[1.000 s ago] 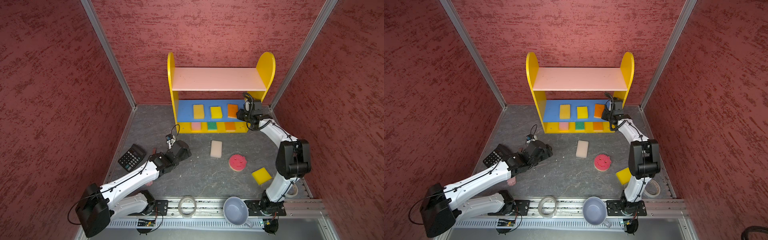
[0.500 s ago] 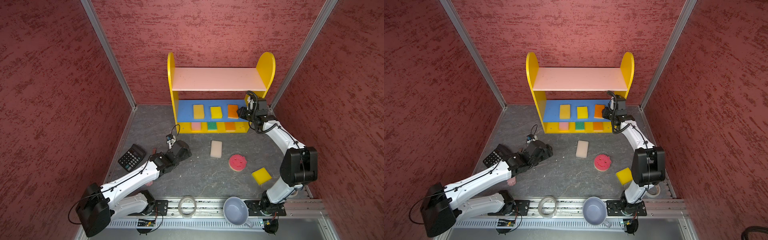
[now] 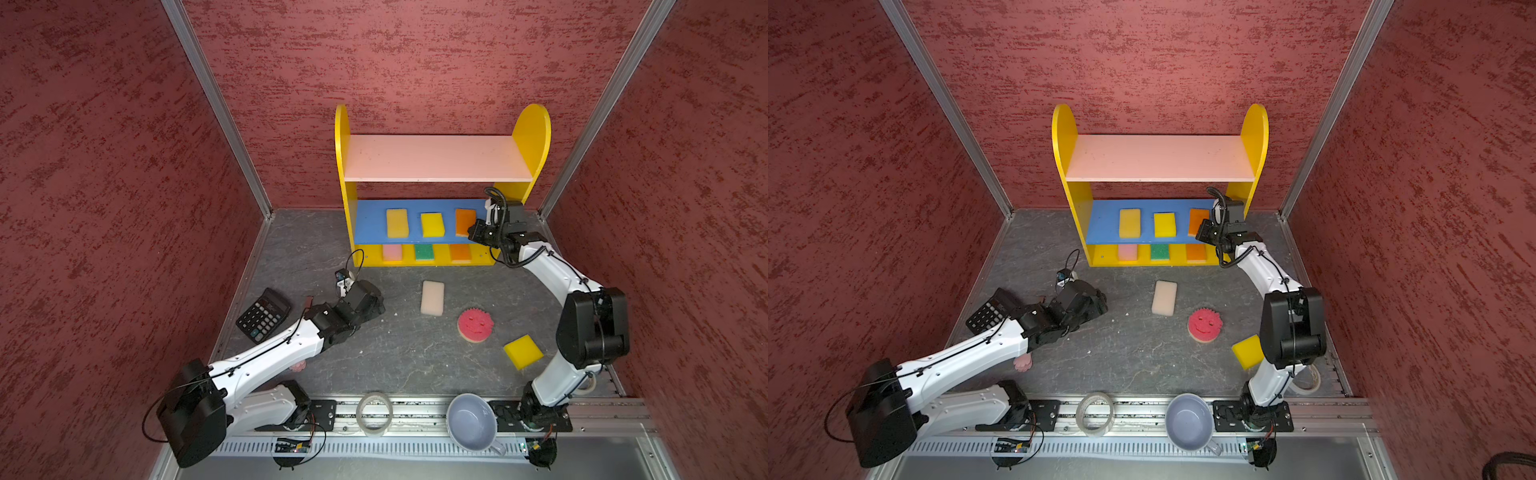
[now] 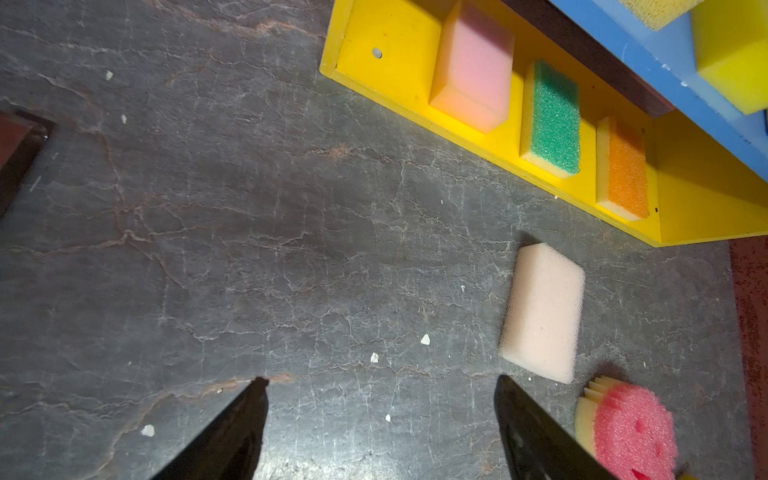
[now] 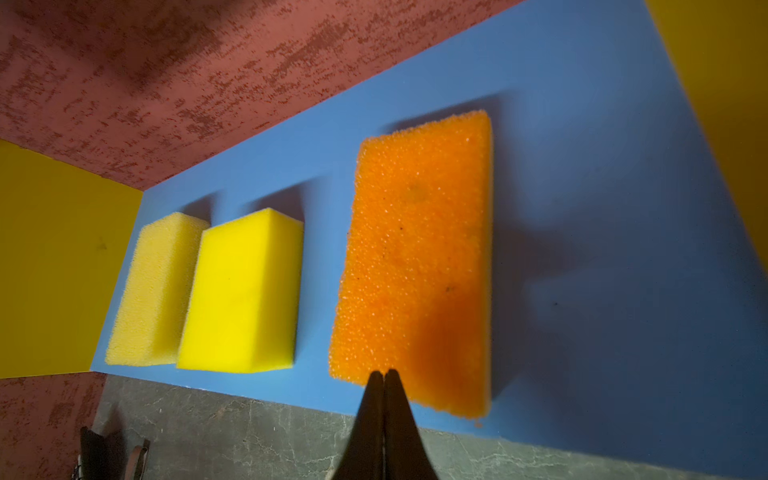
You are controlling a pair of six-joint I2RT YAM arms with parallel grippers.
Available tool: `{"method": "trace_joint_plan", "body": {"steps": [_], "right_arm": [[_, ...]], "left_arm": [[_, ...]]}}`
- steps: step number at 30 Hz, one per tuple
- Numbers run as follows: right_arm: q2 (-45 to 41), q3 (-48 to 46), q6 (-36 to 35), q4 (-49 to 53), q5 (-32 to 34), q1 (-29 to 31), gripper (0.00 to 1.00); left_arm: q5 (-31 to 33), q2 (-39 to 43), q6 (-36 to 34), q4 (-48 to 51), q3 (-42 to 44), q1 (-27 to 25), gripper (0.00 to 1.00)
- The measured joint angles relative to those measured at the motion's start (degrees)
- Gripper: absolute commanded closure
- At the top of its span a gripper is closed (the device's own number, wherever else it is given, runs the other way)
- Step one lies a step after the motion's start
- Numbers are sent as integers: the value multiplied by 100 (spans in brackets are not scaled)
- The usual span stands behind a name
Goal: Place and organize the cleaning sponges onto the shelf
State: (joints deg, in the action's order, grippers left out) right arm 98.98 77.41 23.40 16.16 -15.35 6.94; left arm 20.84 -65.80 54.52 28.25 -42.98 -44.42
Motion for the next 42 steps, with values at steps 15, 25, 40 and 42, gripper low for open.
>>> {"method": "trace_joint_plan", "body": {"steps": [15,25,40,42], "right_arm": [[68,57,-7,79,146,-20,93],[74,162,-7,212,210,-83,92],[72,164,22,216,133,-83,89],[72,162,35,214,118,-76,89]], "left_arm": [[2,0,0,4,0,0,15],[2,0,0,4,0,0,15],[2,0,0,0,0,-31,15],[4,2,0,2,0,-55,15]]}}
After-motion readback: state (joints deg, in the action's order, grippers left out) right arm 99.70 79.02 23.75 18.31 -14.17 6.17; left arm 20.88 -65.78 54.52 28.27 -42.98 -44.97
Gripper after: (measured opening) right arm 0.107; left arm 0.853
